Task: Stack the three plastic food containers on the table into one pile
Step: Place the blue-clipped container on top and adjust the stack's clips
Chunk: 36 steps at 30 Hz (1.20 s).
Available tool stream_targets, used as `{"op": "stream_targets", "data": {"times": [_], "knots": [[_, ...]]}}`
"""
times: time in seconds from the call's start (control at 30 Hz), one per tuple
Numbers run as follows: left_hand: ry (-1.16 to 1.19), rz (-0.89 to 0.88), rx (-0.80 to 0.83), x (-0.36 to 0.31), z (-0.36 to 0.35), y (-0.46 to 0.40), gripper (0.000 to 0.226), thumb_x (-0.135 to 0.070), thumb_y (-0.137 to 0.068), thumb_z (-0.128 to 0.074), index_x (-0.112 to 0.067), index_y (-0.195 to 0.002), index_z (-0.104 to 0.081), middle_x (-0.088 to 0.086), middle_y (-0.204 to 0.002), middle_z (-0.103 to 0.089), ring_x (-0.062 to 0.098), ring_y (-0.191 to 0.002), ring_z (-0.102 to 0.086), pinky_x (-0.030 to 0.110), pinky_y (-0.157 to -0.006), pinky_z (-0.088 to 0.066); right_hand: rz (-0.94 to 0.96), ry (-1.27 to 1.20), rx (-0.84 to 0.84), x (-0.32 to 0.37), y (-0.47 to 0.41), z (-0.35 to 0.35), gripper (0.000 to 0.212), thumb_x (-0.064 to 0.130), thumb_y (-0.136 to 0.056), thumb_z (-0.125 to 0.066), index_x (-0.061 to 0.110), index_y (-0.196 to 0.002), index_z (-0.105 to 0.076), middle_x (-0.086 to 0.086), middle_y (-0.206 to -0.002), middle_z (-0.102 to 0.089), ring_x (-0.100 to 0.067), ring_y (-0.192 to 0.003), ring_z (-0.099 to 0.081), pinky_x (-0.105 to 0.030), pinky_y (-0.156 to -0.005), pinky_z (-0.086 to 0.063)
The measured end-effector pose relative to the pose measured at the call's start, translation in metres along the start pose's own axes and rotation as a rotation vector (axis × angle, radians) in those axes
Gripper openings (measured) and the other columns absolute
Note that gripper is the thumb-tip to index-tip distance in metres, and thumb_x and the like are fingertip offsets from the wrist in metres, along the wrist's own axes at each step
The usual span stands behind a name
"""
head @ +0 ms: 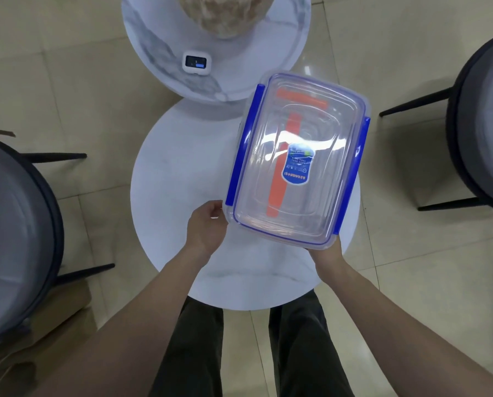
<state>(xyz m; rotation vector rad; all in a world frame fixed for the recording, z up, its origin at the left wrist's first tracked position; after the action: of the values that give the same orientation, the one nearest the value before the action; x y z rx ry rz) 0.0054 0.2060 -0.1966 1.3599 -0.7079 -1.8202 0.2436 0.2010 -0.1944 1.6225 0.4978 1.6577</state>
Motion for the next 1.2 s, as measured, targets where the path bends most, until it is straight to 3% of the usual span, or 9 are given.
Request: {"op": "stream_targets", "data": {"times": [0.23, 0.4, 0.47, 0.57, 0.63, 0.73, 0.83, 1.03, 1.2], "knots": [[-0.003, -0.131, -0.039, -0.004, -0.007, -0.004, 0.022, -0.009, -0.085, -0.077, -0.012, -0.102, -0.063, 0.011, -0.1, -0.069, 0.032, -0.096, -0.065, 0.052, -0.093, -0.057, -0.032, -0.057, 0.019, -0.013, -0.011, 0.0, 0.01, 0.001, -0.095, -0.06, 0.01, -0.101, -0.059, 0.017, -0.064, -0.072, 0.0, -0.059, -0.071, -0.014, -0.051, -0.055], [-0.004, -0.213, -0.09, 0.0, -0.006, -0.009, 0.06, -0.033, -0.07, -0.076, 0.0, -0.119, -0.062, 0.019, -0.112, -0.07, 0.034, -0.1, -0.067, 0.047, -0.091, -0.058, -0.068, -0.044, 0.036, -0.021, -0.017, 0.004, 0.013, -0.001, -0.096, -0.059, 0.002, -0.109, -0.055, 0.001, -0.077, -0.065, 0.003, -0.053, -0.067, -0.012, -0.047, -0.052], [-0.006, -0.206, -0.092, 0.007, -0.008, -0.014, 0.05, -0.02, -0.078, -0.082, 0.001, -0.119, -0.062, 0.021, -0.112, -0.071, 0.035, -0.1, -0.067, 0.05, -0.093, -0.058, -0.099, -0.057, 0.052, -0.024, -0.021, 0.007, 0.005, -0.001, -0.097, -0.057, 0.003, -0.099, -0.057, 0.009, -0.063, -0.069, 0.002, -0.05, -0.066, -0.011, -0.047, -0.052], [0.043, -0.171, -0.11, 0.017, -0.011, -0.021, 0.038, -0.009, -0.084, -0.078, 0.002, -0.117, -0.062, 0.021, -0.11, -0.07, 0.032, -0.096, -0.067, 0.045, -0.089, -0.059, -0.117, 0.019, 0.057, -0.03, -0.03, 0.016, 0.022, -0.006, -0.095, -0.057, 0.009, -0.079, -0.055, 0.015, -0.051, -0.065, 0.004, -0.047, -0.062, -0.012, -0.05, -0.051], [0.07, -0.158, -0.126, 0.022, -0.014, -0.023, 0.034, -0.009, -0.086, -0.076, 0.003, -0.115, -0.062, 0.018, -0.104, -0.07, 0.024, -0.087, -0.065, 0.029, -0.076, -0.058, -0.132, 0.06, 0.074, -0.036, -0.039, 0.022, 0.007, -0.009, -0.093, -0.061, -0.003, -0.091, -0.061, -0.001, -0.075, -0.071, -0.003, -0.065, -0.068, -0.025, -0.064, -0.059], [0.145, -0.11, -0.137, 0.034, -0.021, -0.025, 0.029, -0.009, -0.088, -0.073, 0.004, -0.112, -0.062, 0.007, -0.09, -0.067, 0.006, -0.07, -0.062, 0.01, -0.058, -0.05, -0.155, 0.026, 0.08, -0.045, -0.042, 0.021, 0.04, 0.008, -0.09, -0.072, -0.009, -0.123, -0.058, -0.025, -0.109, -0.064, -0.031, -0.094, -0.066, -0.054, -0.089, -0.059], [0.301, -0.038, -0.126, 0.049, -0.028, -0.028, 0.033, -0.006, -0.087, -0.075, 0.001, -0.116, -0.062, 0.009, -0.094, -0.069, -0.002, -0.063, -0.067, 0.012, -0.062, -0.054, -0.204, -0.01, 0.054, -0.051, -0.032, 0.011, 0.072, 0.028, -0.073, -0.084, 0.001, -0.133, -0.056, -0.018, -0.116, -0.067, -0.032, -0.101, -0.068, -0.043, -0.079, -0.063], [0.524, 0.063, -0.097, 0.063, -0.038, -0.032, 0.035, -0.011, -0.089, -0.075, 0.004, -0.119, -0.064, 0.022, -0.111, -0.071, 0.015, -0.081, -0.072, 0.021, -0.074, -0.062, -0.391, -0.357, -0.053, -0.069, -0.019, -0.017, 0.04, 0.0, -0.098, -0.056, 0.002, -0.138, -0.056, -0.022, -0.125, -0.065, -0.028, -0.103, -0.068, -0.03, -0.07, -0.064], [0.58, 0.094, -0.095, 0.066, -0.04, -0.035, 0.032, -0.012, -0.09, -0.074, 0.004, -0.116, -0.066, 0.024, -0.112, -0.071, 0.021, -0.086, -0.071, 0.014, -0.067, -0.058, -0.424, -0.473, -0.111, -0.067, -0.008, -0.025, 0.029, -0.006, -0.097, -0.054, -0.002, -0.125, -0.06, -0.017, -0.103, -0.067, -0.026, -0.092, -0.069, -0.038, -0.093, -0.056]]}}
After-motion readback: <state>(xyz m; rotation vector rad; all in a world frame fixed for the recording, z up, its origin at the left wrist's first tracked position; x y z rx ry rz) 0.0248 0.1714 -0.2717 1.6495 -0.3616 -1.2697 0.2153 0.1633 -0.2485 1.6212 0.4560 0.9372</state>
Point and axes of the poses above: each hand's wrist, its own y-axis away from the middle knuckle, its own z-axis out of the back of the hand, x = y × z, the point moved 4 cm from there along -y, towards the middle knuckle
